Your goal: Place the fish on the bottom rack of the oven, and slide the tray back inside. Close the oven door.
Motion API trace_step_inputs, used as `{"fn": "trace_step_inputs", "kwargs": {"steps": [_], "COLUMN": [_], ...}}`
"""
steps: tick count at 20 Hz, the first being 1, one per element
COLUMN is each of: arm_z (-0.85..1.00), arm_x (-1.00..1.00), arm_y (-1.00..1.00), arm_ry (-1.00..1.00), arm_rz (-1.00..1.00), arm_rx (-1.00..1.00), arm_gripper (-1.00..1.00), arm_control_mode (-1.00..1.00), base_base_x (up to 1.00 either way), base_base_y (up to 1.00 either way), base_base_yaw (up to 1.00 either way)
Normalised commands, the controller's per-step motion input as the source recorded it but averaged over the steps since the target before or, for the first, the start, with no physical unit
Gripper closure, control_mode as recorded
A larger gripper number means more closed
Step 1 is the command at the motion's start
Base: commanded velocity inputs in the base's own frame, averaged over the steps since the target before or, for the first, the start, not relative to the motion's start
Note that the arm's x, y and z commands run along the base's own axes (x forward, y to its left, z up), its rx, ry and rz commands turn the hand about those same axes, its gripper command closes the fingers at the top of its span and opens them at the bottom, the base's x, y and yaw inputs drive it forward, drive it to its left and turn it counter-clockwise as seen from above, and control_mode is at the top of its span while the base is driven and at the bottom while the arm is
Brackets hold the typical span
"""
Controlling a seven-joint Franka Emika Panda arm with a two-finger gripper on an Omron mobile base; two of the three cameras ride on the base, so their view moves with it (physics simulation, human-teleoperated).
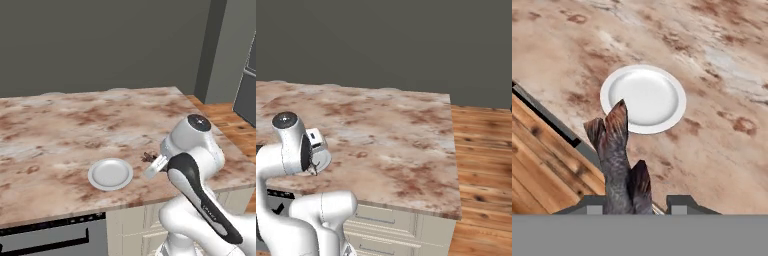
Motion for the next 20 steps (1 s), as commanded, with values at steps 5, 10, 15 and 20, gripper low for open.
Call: {"fn": "trace_step_inputs", "kwargs": {"steps": [5, 10, 15, 20], "arm_z": [0.50, 0.04, 0.00, -0.12], "arm_x": [-0.30, -0.07, 0.01, -0.67], "arm_y": [-0.72, -0.23, 0.00, -0.06], "arm_ry": [0.00, -0.01, 0.00, 0.00], "arm_rz": [-0.16, -0.07, 0.00, -0.09], "arm_rx": [0.16, 0.00, 0.00, 0.00], "arm_gripper": [1.00, 1.00, 1.00, 1.00], "arm_control_mode": [-1.00, -1.00, -1.00, -1.00], "base_base_x": [0.00, 0.00, 0.00, 0.00], "base_base_y": [0.00, 0.00, 0.00, 0.00], "base_base_yaw": [0.00, 0.00, 0.00, 0.00]}}
